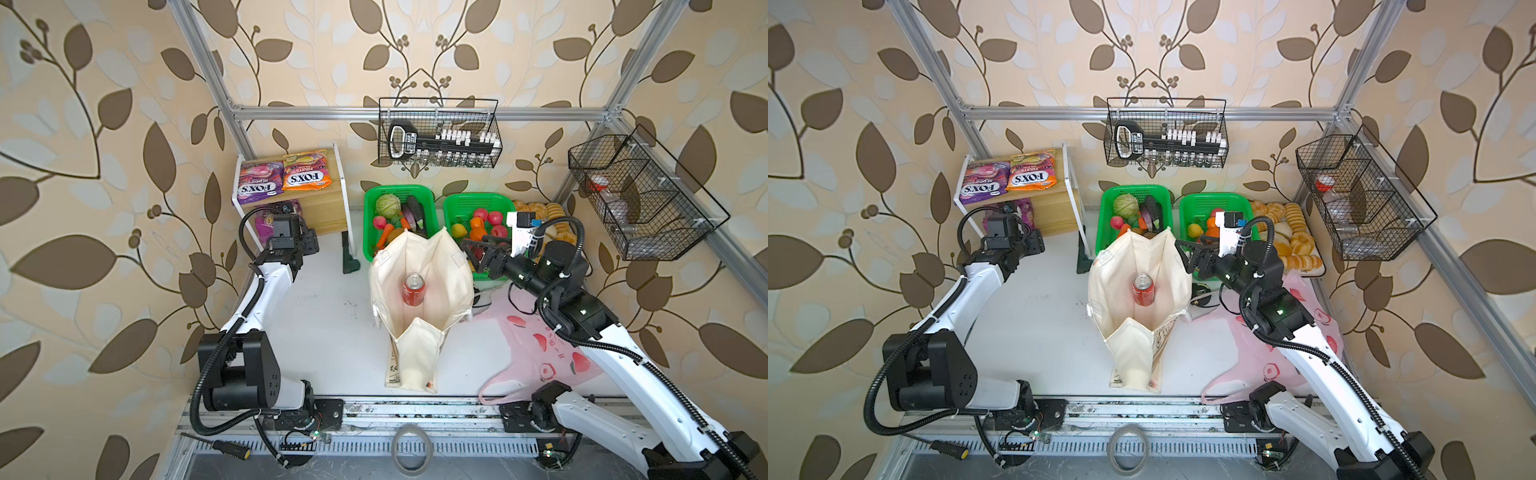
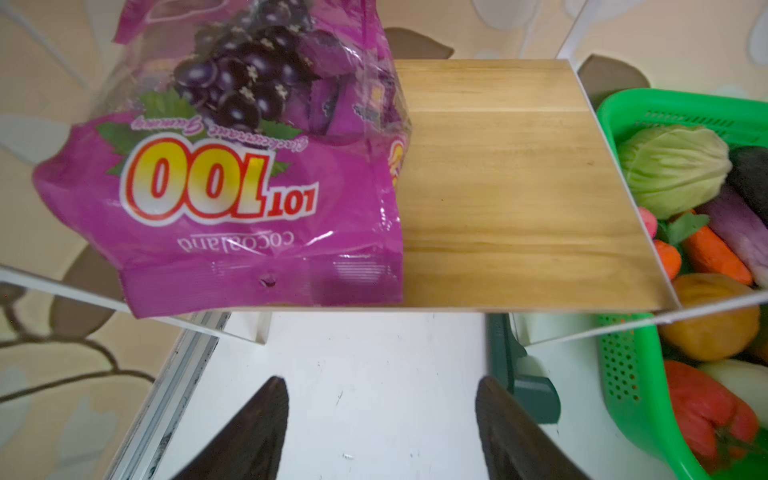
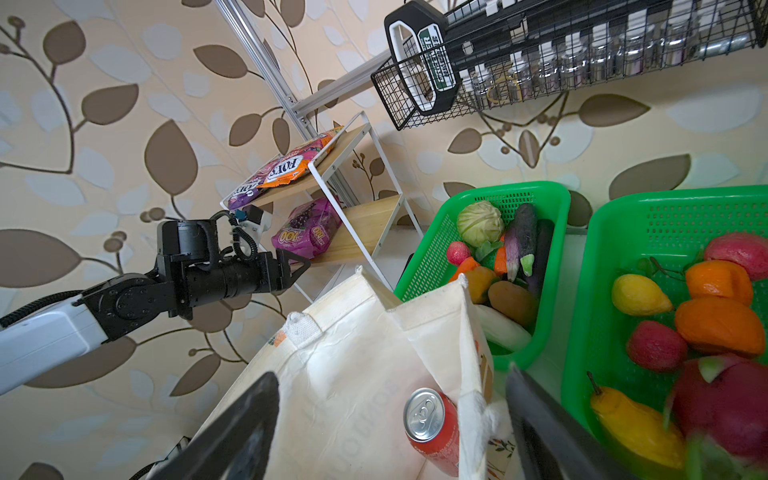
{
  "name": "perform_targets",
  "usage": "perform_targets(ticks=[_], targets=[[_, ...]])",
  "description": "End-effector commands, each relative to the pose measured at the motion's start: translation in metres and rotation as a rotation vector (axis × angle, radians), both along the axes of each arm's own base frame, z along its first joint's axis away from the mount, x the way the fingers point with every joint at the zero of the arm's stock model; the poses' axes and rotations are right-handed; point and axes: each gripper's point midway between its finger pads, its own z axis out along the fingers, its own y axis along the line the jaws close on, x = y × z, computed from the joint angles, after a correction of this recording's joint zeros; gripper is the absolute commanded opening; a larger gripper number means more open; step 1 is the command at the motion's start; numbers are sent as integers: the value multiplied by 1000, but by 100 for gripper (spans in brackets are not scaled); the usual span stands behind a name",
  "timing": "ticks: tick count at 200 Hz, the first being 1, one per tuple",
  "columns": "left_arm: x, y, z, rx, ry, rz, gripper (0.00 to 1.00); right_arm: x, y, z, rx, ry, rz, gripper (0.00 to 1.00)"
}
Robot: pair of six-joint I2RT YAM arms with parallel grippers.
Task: Place the mixed food into the grocery bags and tie them
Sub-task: 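Reach the left gripper to the purple Lot100 bag on the lower shelf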
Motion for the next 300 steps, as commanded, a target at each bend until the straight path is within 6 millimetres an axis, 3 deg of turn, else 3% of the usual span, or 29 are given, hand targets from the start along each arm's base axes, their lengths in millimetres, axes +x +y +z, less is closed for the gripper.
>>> perform_targets(ticks=[1,7,40,94,114,127,157,184,231,280,283,290,300], targets=[[17,13,38,165,-114,8,77,-2,1,-11,-6,27,18,86],[23,11,27,177,-85,-7,77,-2,1,-12,-6,28,19,86],[35,0,25,285,-70,-55,82,1,4,-18,-6,48,24,86],[53,17,5,438,35,-34,84,3,7,-27,-7,80,37,86],[59,16,-4,455,72,-66,80,3,7,-30,-9,87,38,86],[59,13,-7,451,79,-87,71,3,7,-33,-11,93,38,86],[56,4,-8,424,83,-130,39,3,7,-37,-16,104,34,86],[50,-2,-7,415,83,-158,20,4,7,-40,-18,109,34,86],[32,-14,1,383,71,-206,0,5,8,-42,-9,120,35,85],[15,-26,10,380,47,-237,0,5,8,-46,11,133,32,86],[11,-25,22,384,17,-227,0,5,8,-47,11,135,32,86],[11,-22,26,398,5,-206,0,5,8,-47,14,136,32,85],[14,-15,29,435,5,-179,32,5,9,-47,16,136,34,86]])
